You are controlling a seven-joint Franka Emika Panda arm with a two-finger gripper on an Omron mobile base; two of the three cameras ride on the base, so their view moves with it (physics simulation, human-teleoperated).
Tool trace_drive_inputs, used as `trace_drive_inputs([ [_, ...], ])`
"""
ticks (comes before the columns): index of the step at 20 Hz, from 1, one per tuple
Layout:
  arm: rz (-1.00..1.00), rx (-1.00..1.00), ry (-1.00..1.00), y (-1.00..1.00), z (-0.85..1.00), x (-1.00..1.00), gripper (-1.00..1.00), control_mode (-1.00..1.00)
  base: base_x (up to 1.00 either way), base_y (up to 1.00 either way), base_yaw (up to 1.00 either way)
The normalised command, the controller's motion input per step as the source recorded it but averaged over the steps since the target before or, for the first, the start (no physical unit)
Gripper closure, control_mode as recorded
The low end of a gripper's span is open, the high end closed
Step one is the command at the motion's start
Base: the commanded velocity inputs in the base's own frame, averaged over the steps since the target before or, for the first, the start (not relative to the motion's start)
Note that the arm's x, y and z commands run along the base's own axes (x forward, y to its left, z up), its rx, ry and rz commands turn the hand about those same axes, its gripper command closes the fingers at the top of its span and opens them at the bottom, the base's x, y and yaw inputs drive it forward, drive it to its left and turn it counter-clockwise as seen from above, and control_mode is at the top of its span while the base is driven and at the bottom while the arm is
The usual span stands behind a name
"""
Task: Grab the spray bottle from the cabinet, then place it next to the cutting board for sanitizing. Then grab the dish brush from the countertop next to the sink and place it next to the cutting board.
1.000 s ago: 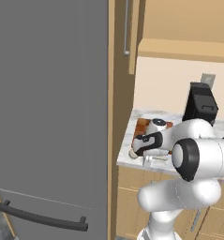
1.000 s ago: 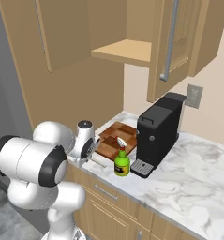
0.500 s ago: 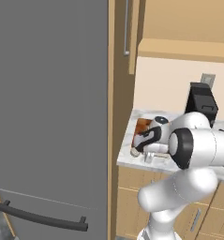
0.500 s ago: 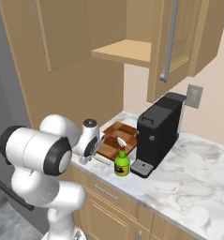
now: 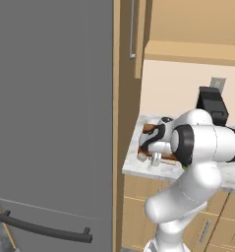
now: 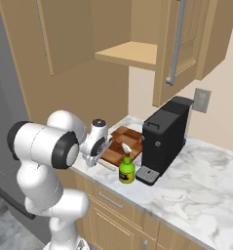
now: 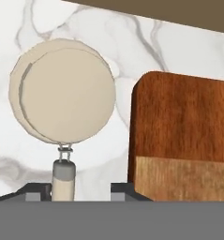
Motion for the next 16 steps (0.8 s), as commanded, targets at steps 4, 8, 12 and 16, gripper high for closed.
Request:
trace_drive_inputs([
  [4,0.0,0.0,-0.06,0.0,-0.15,0.0,-1.0,-1.0,0.0,0.0,0.0],
  [8,0.0,0.0,-0.07,0.0,0.0,-0.21,-1.0,-1.0,0.0,0.0,0.0],
  [12,0.0,0.0,-0.2,0.0,0.06,-0.58,-1.0,-1.0,0.0,0.0,0.0],
  [16,0.0,0.0,-0.28,0.03,0.34,-0.54,-1.0,-1.0,0.0,0.0,0.0],
])
